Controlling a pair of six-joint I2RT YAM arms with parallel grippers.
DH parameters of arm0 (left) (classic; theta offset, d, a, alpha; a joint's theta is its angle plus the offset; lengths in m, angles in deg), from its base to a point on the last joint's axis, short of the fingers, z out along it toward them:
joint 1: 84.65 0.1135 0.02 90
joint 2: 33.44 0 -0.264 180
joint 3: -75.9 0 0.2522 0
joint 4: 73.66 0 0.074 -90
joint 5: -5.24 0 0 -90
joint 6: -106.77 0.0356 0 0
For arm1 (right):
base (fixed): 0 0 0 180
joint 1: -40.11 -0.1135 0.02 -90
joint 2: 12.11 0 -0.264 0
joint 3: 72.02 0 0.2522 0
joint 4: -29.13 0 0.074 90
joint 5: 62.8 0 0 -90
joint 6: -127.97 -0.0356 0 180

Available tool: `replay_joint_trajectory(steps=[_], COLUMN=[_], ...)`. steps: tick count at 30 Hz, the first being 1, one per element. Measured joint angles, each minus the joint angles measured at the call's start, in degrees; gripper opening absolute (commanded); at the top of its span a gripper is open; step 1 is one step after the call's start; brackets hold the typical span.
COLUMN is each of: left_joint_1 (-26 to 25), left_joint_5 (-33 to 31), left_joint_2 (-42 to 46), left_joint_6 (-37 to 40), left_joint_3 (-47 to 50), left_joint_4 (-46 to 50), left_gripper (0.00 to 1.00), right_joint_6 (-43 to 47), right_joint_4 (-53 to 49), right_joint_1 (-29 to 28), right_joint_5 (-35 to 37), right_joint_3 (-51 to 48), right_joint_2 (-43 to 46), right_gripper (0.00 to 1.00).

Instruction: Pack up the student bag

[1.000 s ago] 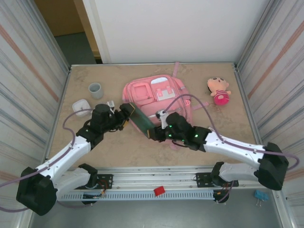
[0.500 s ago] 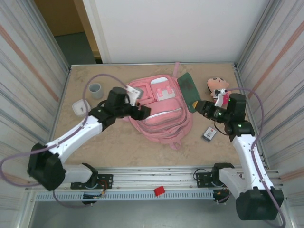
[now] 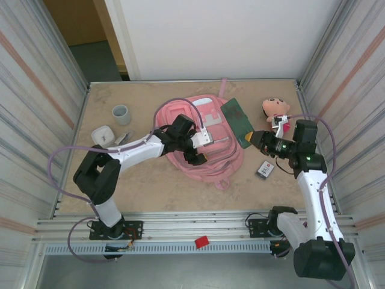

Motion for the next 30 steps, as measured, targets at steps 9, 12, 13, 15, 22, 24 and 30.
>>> replay_joint_trajectory(steps=[9, 12, 13, 15, 22, 24, 30], left_joint_1=[-0.98, -1.9, -2.16, -2.29, -1.42, -0.81, 1.99], left_joint_5=[-5.11, -6.47, -6.64, -6.95, -8.48, -8.59, -5.95], left_joint_2=[-1.81, -2.03, -1.79, -0.46, 11.43, 13.44, 12.22], left_joint_6=[2.73, 1.97, 1.4, -0.52, -9.49, -12.35, -20.59], left_joint_3=[-0.26, -0.26, -0.24, -0.07, 1.49, 1.33, -1.53], left_joint_4=[-2.25, -2.14, -2.21, -2.21, -4.11, -4.39, -4.0], left_gripper=[0.53, 0.32, 0.24, 0.12, 0.03, 0.02, 0.0], right_joint_6=[-0.02, -0.07, -0.07, -0.07, -1.7, -2.12, -2.03], right_joint_4=[-0.76, -1.11, -1.38, -1.77, -2.47, -4.04, -11.78], right_joint_1=[0.0, 0.07, 0.33, 1.6, 12.59, 14.43, 14.05], right_joint_5=[0.44, 1.22, 1.62, 2.01, 1.75, 2.08, 3.26], right_joint_3=[-0.2, -0.68, -0.7, -0.72, -2.93, -3.69, -5.44], right_joint_2=[1.01, 2.16, 2.67, 3.54, 3.48, 3.48, 8.81], right_gripper=[0.21, 0.2, 0.2, 0.2, 0.2, 0.2, 0.21])
